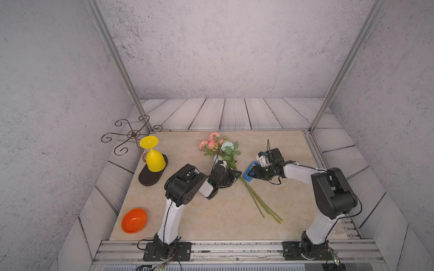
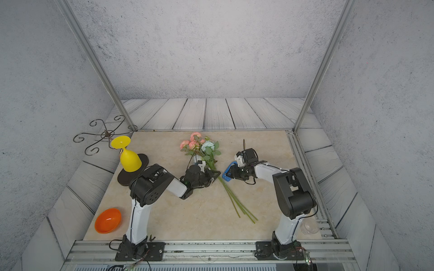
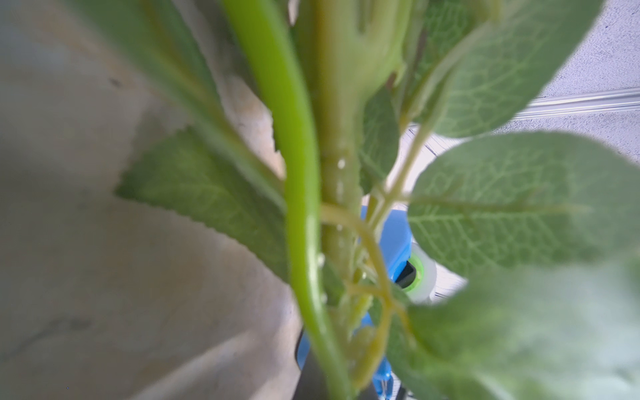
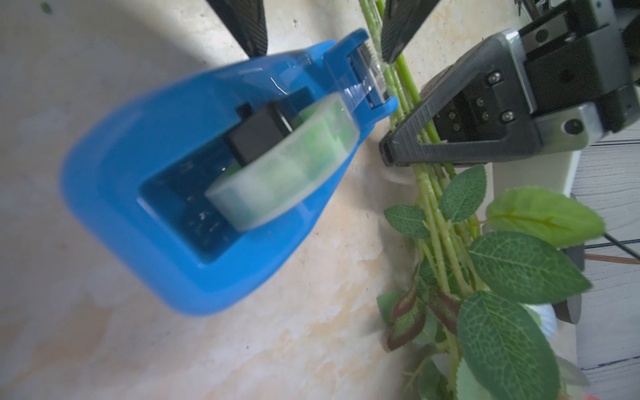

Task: Wrap bouquets with tape
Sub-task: Tear off the tape using the Tape Cutter.

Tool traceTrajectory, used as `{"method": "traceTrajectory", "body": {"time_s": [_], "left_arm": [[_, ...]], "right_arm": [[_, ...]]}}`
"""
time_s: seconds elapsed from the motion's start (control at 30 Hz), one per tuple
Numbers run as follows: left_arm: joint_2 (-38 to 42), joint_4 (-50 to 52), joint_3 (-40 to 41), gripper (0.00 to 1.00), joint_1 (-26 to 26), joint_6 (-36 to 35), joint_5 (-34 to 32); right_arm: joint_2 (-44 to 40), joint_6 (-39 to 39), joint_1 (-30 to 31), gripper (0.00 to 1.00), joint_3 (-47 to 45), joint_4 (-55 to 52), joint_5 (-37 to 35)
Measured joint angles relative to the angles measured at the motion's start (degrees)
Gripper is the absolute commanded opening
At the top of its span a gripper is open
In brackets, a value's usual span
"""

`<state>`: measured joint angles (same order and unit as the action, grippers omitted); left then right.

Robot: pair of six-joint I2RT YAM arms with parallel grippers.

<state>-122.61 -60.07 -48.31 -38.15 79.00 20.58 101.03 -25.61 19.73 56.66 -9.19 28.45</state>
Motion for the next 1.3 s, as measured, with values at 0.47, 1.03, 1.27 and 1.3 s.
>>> {"method": "traceTrajectory", "body": {"time_s": [0.47,1.03,1.27,1.3], "left_arm": [[0.0,-0.42,0.15,0.0,0.07,0.96,-0.04],[-0.46,-3.58,1.25,0.0,0.15,2.93,-0.31],[-0.46,-3.56,1.44,0.0,0.15,2.93,-0.5],[-0.46,-3.56,1.44,0.0,0.15,2.91,-0.5]], "right_arm": [[-0.15,-2.19,4.13,0.71,-3.41,3.76,-5.99],[-1.18,-4.17,3.8,0.72,-6.27,8.79,-6.69],[-1.86,-4.13,2.8,0.72,-6.93,8.59,-7.58],[-1.86,-4.11,2.73,0.72,-6.93,8.55,-7.61]]}}
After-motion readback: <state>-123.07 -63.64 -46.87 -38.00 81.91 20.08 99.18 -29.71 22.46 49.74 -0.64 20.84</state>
